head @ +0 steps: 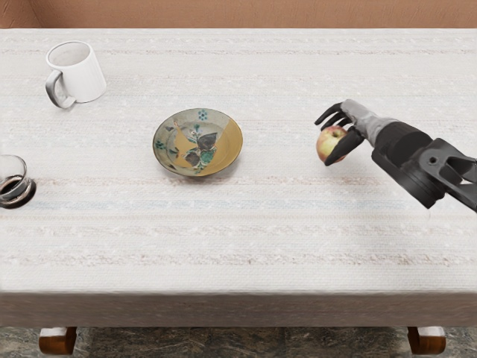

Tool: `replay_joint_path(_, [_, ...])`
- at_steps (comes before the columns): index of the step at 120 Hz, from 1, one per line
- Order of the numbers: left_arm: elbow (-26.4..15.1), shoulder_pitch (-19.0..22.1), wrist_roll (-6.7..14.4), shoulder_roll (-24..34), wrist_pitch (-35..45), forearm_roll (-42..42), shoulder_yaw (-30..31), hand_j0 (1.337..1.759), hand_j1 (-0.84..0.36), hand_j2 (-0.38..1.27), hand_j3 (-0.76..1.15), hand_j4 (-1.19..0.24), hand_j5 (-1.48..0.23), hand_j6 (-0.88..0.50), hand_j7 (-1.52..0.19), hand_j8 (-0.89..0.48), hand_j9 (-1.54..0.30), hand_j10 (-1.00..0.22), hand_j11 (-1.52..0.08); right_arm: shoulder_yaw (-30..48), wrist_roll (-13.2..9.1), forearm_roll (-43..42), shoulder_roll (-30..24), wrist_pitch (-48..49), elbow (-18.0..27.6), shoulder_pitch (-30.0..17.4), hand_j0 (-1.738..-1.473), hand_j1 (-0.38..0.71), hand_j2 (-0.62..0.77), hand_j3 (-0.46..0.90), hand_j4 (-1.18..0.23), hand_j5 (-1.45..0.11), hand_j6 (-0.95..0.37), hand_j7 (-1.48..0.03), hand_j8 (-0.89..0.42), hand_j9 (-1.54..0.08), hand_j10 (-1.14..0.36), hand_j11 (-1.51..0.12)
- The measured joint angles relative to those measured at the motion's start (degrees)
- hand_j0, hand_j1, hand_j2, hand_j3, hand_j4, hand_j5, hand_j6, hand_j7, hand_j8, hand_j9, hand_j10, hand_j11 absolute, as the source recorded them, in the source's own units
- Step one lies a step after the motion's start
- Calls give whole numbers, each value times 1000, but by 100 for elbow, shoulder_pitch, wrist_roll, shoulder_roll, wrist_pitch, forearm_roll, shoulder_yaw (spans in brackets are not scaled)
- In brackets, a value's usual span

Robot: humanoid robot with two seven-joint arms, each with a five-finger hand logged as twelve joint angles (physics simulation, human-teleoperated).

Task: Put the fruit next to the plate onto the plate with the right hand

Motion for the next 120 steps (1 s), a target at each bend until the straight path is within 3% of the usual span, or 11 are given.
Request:
replay_joint_path(44, [0,6,0,0,0,1,0,1658,69,47,0,-234,-304,-234,-304,-234,-304,-234,-304,-1,1,131,584,-8,-183,403,-1658,161,313,0,-537,-708,-505,-703,-381,-708,-462,-701])
replay_joint_path(73, [0,6,0,0,0,0,0,1658,69,47,0,-234,-304,-234,-304,-234,-304,-234,-304,-14,1,140,1252,-8,-709,637,-1658,182,387,0,-535,-713,-521,-705,-391,-712,-467,-702])
replay_joint_path(120, [0,6,0,0,0,0,0,1658,69,47,0,-234,-304,-234,-304,-234,-304,-234,-304,-16,0,121,2083,-16,-1535,818,-1657,176,376,-1,-555,-720,-522,-721,-391,-723,-468,-711])
